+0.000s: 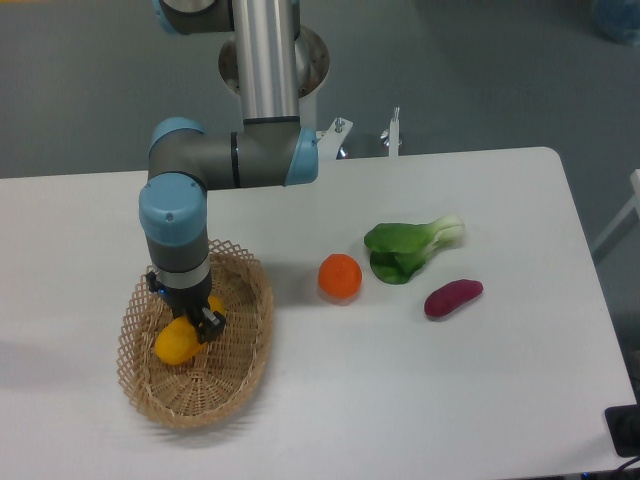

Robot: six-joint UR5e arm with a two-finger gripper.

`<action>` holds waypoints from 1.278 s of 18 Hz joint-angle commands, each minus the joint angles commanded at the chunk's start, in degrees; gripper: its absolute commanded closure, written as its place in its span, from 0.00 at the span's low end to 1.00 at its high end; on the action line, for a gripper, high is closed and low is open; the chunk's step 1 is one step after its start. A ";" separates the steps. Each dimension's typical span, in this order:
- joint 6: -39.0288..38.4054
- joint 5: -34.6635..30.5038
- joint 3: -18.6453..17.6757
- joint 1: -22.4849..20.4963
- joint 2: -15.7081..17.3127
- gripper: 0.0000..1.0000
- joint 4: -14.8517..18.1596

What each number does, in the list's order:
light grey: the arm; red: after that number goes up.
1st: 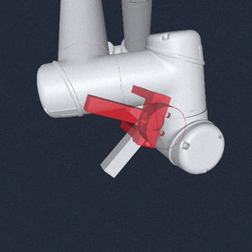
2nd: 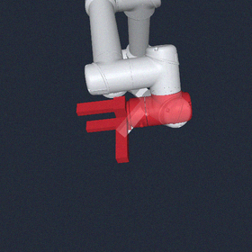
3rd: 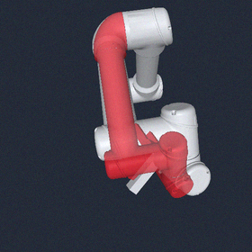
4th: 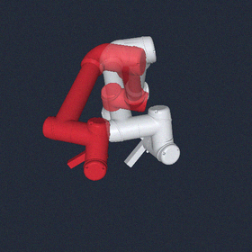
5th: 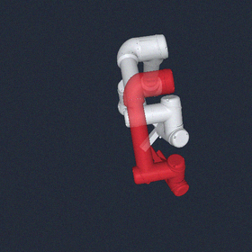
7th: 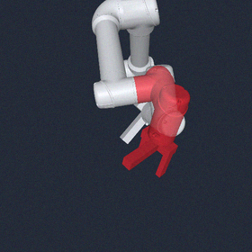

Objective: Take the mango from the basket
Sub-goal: 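Lift the yellow mango out of the basket and carry it away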

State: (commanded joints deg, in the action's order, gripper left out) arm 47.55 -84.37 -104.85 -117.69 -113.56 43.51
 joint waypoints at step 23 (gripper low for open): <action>10.26 3.68 10.81 -23.19 7.91 0.55 8.16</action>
State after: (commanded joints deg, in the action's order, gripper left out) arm 57.81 -80.70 -94.05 -140.87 -105.64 51.67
